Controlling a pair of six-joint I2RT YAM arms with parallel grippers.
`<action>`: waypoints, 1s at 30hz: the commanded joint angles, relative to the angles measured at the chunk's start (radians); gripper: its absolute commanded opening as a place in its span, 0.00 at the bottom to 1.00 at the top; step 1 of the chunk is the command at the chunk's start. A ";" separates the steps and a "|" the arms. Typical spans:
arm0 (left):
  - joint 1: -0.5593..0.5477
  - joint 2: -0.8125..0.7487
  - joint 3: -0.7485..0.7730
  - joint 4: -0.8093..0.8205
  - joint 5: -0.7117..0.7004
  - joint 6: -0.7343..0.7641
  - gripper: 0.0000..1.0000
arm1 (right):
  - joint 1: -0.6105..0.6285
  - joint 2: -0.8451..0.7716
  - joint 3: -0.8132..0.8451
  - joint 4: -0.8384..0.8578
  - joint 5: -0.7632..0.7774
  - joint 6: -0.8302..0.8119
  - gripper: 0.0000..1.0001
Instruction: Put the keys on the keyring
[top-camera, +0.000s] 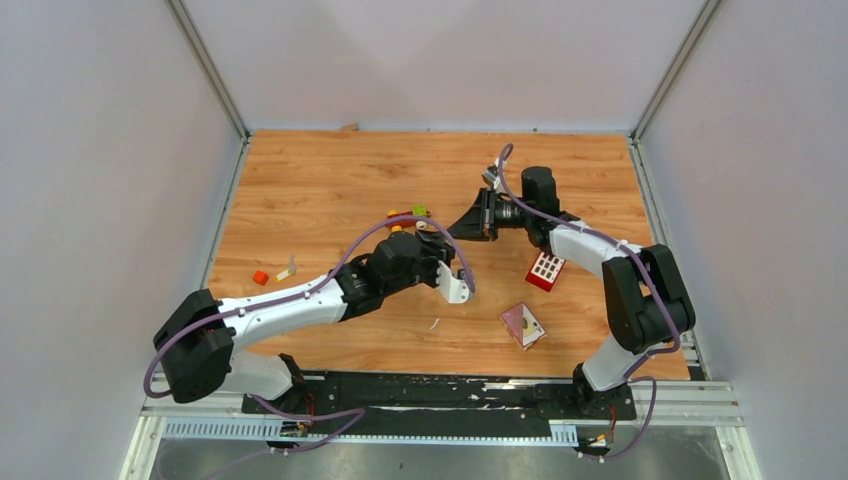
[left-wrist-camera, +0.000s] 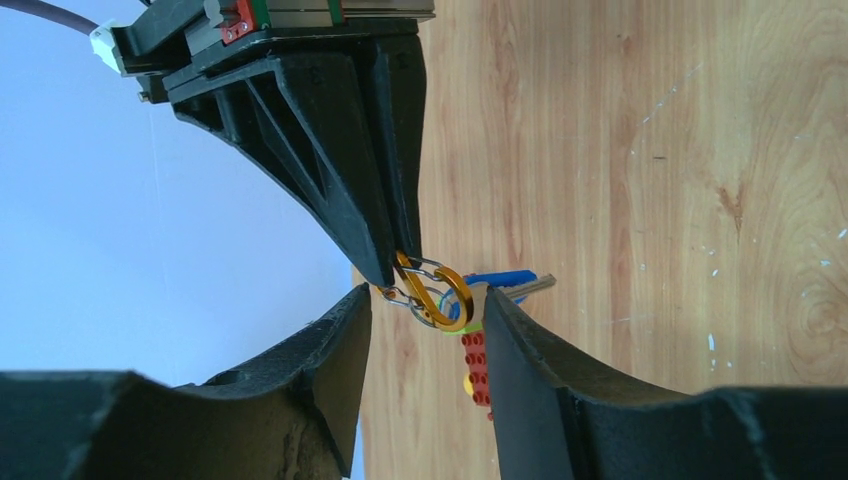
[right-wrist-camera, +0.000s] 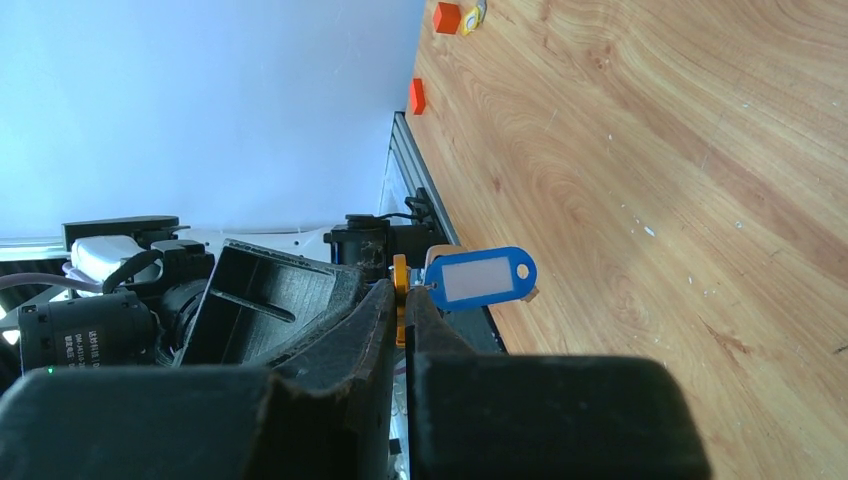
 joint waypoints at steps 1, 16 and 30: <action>0.002 0.023 0.018 0.079 -0.003 -0.025 0.50 | 0.002 -0.032 -0.009 0.043 -0.010 0.018 0.00; 0.002 0.050 0.014 0.100 -0.007 0.004 0.23 | 0.003 -0.024 -0.014 0.047 -0.007 0.023 0.00; 0.003 -0.004 -0.020 0.118 -0.024 0.016 0.00 | 0.000 0.012 0.008 0.018 -0.025 -0.002 0.15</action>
